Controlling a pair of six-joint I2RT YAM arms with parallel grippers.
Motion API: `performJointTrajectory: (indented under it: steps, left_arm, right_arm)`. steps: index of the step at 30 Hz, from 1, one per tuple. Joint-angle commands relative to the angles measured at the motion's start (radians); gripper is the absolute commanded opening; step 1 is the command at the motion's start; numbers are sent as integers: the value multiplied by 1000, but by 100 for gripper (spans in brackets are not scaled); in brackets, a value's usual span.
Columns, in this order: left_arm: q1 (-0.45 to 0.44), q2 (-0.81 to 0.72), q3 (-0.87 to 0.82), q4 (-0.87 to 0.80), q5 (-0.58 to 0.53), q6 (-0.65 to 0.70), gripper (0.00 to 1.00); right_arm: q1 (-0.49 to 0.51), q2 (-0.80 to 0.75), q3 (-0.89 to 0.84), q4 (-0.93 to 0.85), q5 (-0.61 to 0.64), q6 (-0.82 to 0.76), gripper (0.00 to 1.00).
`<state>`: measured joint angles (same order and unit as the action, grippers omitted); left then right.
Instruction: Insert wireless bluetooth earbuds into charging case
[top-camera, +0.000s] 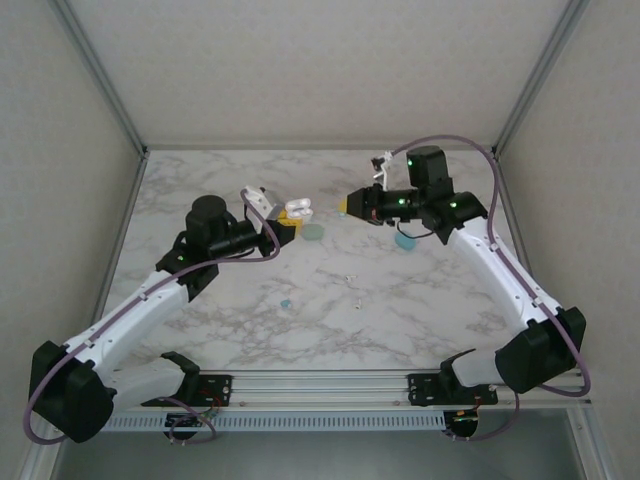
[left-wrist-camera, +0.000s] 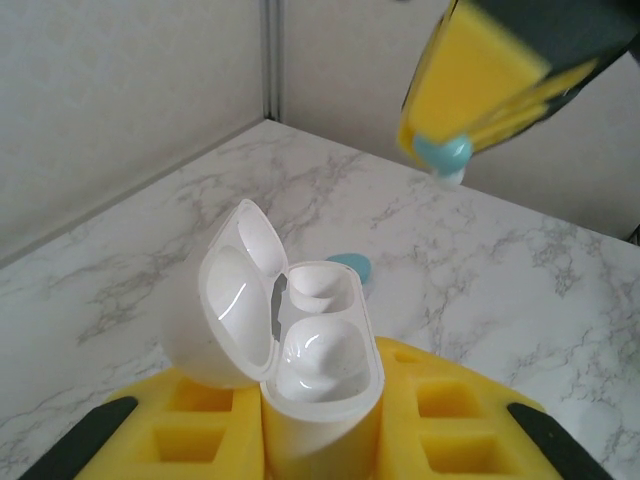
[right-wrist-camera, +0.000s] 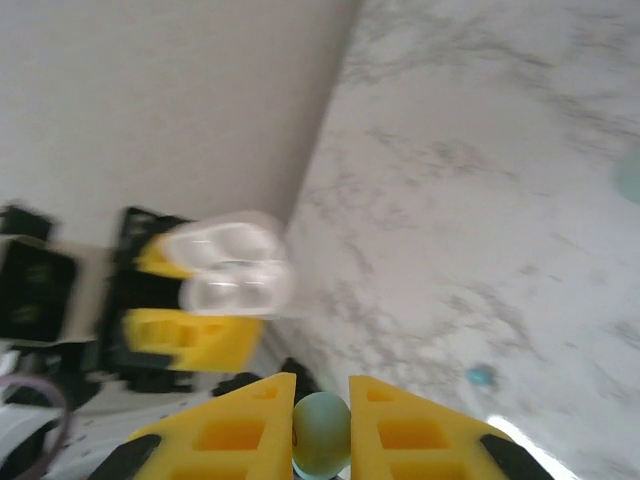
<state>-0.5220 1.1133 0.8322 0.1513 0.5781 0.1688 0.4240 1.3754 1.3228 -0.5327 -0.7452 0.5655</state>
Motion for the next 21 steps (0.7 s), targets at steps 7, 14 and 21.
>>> performJointTrajectory:
  steps: [7,14,21]
  left_arm:
    - [-9,-62,-14,-17,-44,8,14]
    - [-9,-88,-19,-20,-56,-5,14]
    - [-10,-98,-21,-32,-63,3,14]
  right_arm:
    - [-52,218,-206,-135,273,-110,15]
    - [-47,413,-160,-219,479,-167,15]
    - [-36,490,-141,-235,551,-167,18]
